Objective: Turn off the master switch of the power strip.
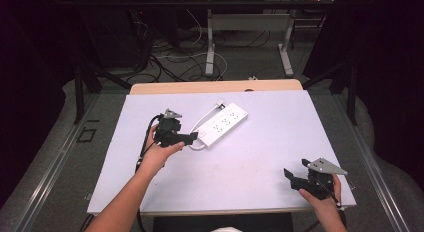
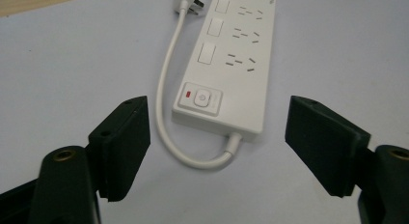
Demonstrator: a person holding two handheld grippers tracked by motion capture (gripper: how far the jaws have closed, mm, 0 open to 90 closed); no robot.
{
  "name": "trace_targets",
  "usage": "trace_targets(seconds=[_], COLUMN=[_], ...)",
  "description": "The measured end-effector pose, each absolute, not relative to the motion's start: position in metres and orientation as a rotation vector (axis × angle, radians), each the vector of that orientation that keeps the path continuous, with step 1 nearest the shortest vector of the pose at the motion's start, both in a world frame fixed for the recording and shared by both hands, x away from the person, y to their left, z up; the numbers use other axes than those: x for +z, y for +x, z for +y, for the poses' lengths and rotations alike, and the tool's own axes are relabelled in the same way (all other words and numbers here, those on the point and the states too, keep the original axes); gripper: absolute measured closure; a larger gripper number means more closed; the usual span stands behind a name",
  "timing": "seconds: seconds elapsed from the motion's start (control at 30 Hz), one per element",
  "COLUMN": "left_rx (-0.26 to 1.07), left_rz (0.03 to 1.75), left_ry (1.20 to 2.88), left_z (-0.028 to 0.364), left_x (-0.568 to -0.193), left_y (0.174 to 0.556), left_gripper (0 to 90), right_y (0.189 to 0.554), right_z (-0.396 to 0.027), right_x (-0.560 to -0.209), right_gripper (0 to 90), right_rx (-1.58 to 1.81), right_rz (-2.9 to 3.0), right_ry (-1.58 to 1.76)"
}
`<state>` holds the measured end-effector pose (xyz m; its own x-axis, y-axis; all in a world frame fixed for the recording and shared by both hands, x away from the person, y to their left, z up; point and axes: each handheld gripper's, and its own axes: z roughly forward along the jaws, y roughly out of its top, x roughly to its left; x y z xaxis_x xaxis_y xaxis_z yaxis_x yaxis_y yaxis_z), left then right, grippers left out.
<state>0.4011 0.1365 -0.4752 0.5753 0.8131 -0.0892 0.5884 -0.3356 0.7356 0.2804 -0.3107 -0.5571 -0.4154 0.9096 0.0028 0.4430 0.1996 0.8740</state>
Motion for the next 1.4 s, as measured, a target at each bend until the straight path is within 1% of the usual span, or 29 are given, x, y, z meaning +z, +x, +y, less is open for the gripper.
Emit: trace_targets(seconds=[0.07, 0.13, 0.2, 0.27, 0.33, 0.6, 0.77, 1.07, 1.4], left_rx=[0.373, 0.375, 0.371, 0.378, 0.373, 0.395, 0.399, 0.424, 0.409], left_rz=[1.114, 1.120, 1.121, 1.106, 1.098, 1.046, 1.048, 1.115, 1.177], left_ry=[2.038, 2.030, 2.024, 2.025, 2.049, 2.022, 2.002, 1.968, 1.889], left_z=[0.140, 0.144, 0.148, 0.152, 0.156, 0.168, 0.175, 0.193, 0.211], left_x=[-0.477, -0.477, -0.478, -0.479, -0.478, -0.483, -0.490, -0.507, -0.524], left_y=[0.398, 0.395, 0.392, 0.388, 0.384, 0.366, 0.357, 0.347, 0.337], left_gripper=[16.3, 15.6, 12.4, 7.6, 0.6, 0.4, 0.3, 0.9, 1.5], right_y=[0.280, 0.281, 0.280, 0.280, 0.280, 0.281, 0.280, 0.281, 0.281], right_z=[-0.311, -0.311, -0.311, -0.311, -0.311, -0.310, -0.310, -0.310, -0.310], right_x=[-0.557, -0.557, -0.557, -0.557, -0.557, -0.557, -0.557, -0.557, -0.558], right_gripper=[22.1, 22.1, 22.1, 22.1, 22.1, 22.1, 22.1, 22.1, 22.0], right_rx=[1.152, 1.149, 1.149, 1.148, 1.148, 1.154, 1.150, 1.153, 1.152], right_rz=[1.951, 1.951, 1.950, 1.951, 1.950, 1.949, 1.948, 1.948, 1.946], right_ry=[1.255, 1.251, 1.254, 1.255, 1.254, 1.252, 1.255, 1.253, 1.259])
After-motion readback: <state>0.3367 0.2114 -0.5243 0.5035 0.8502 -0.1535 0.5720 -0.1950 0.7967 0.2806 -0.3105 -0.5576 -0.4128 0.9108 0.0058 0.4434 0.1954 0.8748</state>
